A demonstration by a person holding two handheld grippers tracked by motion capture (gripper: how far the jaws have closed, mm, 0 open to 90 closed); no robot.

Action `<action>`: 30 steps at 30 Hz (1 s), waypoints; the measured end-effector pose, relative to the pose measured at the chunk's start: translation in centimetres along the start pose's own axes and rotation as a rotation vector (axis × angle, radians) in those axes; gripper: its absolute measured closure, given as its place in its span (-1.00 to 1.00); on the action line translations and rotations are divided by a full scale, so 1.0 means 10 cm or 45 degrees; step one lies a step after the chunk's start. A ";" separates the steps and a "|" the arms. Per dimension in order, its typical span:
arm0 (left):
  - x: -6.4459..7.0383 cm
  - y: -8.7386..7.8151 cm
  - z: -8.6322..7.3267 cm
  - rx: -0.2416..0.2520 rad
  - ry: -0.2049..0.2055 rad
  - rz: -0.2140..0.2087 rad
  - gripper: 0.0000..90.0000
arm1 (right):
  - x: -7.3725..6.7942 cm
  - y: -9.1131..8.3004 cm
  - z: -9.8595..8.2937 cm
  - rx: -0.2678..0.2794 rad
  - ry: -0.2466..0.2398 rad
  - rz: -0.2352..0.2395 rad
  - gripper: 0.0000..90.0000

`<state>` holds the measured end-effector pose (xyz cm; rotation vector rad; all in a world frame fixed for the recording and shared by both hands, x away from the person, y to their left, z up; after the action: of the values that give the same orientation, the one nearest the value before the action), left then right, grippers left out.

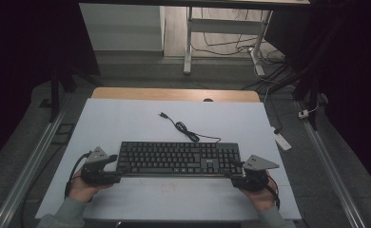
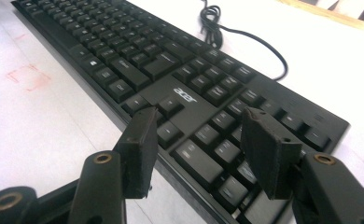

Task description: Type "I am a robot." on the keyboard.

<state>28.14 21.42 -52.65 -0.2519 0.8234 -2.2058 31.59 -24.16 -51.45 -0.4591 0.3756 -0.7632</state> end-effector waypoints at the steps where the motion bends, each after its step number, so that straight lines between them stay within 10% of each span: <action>1: 0.00 0.00 0.00 0.000 -0.004 0.000 -0.32 | -0.03 0.03 0.02 0.000 0.002 0.013 0.03; 15: -0.03 0.00 0.04 0.010 -0.055 -0.013 -0.04 | -0.24 0.26 0.20 -0.012 -0.011 0.102 0.19; 30: -0.02 -0.03 0.06 0.030 -0.006 -0.030 0.86 | -0.54 0.64 0.48 -0.053 -0.055 0.199 0.99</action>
<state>28.37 21.44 -52.04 -0.2566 0.7950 -2.2346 33.92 -14.95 -49.95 -0.4784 0.3831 -0.5939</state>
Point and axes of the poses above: each handheld gripper's, and its own axes: y roughly forward along the jaws, z roughly out of its top, x roughly to its right, the point moved 3 cm from there along y, roughly forward along the jaws, and after that the axes turned 15 degrees about y, right-handed, at the moved point
